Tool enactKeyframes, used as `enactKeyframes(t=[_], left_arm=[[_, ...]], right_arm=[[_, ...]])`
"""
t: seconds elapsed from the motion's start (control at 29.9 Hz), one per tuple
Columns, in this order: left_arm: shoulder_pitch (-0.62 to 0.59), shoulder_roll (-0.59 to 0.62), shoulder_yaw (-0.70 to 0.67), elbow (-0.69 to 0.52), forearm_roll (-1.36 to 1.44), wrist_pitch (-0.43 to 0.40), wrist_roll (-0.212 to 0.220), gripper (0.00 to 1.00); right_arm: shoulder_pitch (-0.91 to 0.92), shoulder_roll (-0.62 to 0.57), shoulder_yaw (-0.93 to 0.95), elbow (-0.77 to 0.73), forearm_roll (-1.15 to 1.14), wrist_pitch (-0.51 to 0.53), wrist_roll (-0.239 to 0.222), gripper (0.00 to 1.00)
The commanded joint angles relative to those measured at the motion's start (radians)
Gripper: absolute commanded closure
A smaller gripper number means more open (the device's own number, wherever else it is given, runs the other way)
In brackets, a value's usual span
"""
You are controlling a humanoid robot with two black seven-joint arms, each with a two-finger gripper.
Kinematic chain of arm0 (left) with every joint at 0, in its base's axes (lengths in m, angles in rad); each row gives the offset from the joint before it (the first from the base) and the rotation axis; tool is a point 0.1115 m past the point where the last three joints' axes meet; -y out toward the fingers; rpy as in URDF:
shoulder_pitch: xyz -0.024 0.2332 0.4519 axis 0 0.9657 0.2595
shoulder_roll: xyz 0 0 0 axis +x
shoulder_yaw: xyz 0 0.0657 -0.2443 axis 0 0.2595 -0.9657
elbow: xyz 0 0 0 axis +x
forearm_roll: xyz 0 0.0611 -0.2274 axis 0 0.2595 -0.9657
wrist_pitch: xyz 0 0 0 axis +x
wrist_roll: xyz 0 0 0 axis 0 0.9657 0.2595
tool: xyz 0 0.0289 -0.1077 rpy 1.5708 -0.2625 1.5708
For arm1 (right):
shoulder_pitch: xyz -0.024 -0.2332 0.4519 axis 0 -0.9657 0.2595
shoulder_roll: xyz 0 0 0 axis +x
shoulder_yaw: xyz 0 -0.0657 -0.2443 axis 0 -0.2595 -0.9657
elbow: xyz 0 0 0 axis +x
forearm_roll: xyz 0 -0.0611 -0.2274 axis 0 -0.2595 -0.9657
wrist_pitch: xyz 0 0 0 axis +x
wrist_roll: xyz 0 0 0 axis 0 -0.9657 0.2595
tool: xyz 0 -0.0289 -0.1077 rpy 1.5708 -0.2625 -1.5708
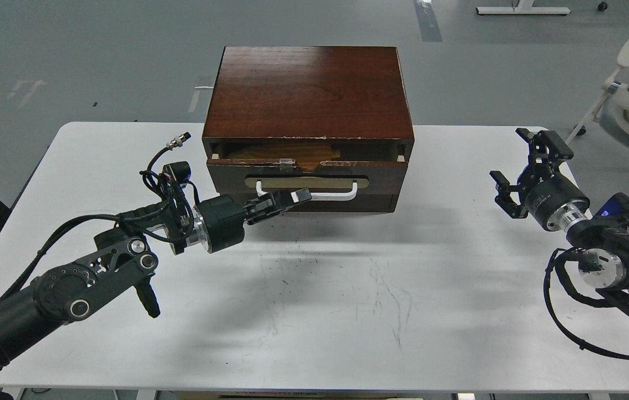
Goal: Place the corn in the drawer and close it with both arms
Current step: 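Push the drawer front with the left gripper into the box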
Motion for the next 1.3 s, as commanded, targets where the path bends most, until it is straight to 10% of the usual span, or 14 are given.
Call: enactKeyframes(t=[0.0,1.27], left_arm=[[-0.016,0.000,0.000,0.015,-0.016,0.001,-0.001,1.00],[-0.097,-0.052,0.002,0.183,-0.039,0.046,-0.037,1.00]], right_arm=[[-0.001,0.000,0.000,0.002,0.000,0.000,0.000,0.00],[-0.015,-0.002,0.004,0.006,0.000,0.000,0.000,0.00]])
